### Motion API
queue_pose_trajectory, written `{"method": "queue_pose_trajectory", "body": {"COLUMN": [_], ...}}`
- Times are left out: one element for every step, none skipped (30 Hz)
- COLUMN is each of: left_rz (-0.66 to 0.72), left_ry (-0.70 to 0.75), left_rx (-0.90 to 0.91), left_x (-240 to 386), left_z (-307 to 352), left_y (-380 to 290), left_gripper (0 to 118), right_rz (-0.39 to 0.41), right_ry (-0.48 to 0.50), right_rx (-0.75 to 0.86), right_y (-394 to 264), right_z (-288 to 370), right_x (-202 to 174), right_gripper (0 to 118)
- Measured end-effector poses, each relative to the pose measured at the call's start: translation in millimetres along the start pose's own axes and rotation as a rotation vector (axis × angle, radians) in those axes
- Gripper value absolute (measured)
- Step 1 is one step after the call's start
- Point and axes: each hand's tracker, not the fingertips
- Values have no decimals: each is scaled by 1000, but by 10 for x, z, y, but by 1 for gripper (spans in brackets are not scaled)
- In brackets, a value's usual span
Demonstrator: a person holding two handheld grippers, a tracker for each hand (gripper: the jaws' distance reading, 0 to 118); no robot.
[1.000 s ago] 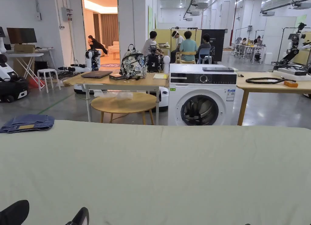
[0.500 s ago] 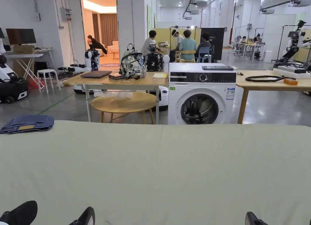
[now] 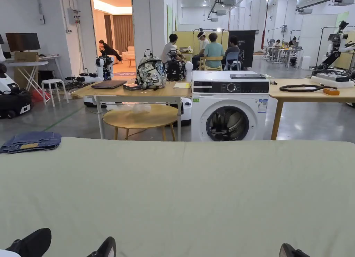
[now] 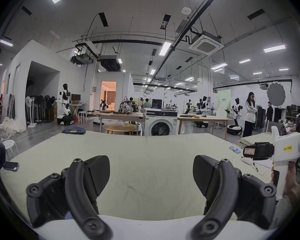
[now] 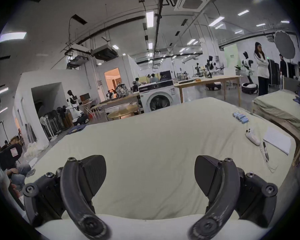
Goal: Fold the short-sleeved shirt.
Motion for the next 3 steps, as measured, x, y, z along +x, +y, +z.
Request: {"method": "queue_pose_trajectory", "body": {"left_rz": [-1, 0, 0], "left_ry": [1, 1, 1], "left_rx": [-1, -2, -7], "left_x": [1, 2, 3], "left_z": [-2, -6, -12], "left_y": [-5, -11, -16], "left_gripper": [99, 99, 99], "right_rz": [1, 7, 10], "right_ry": [-14, -31, -35], "right_rx": [22, 19, 10], "right_y": [-12, -10, 0], "right_z": [0, 10, 13], "right_x": [-3, -13, -12], "right_gripper": [105, 105, 105]}}
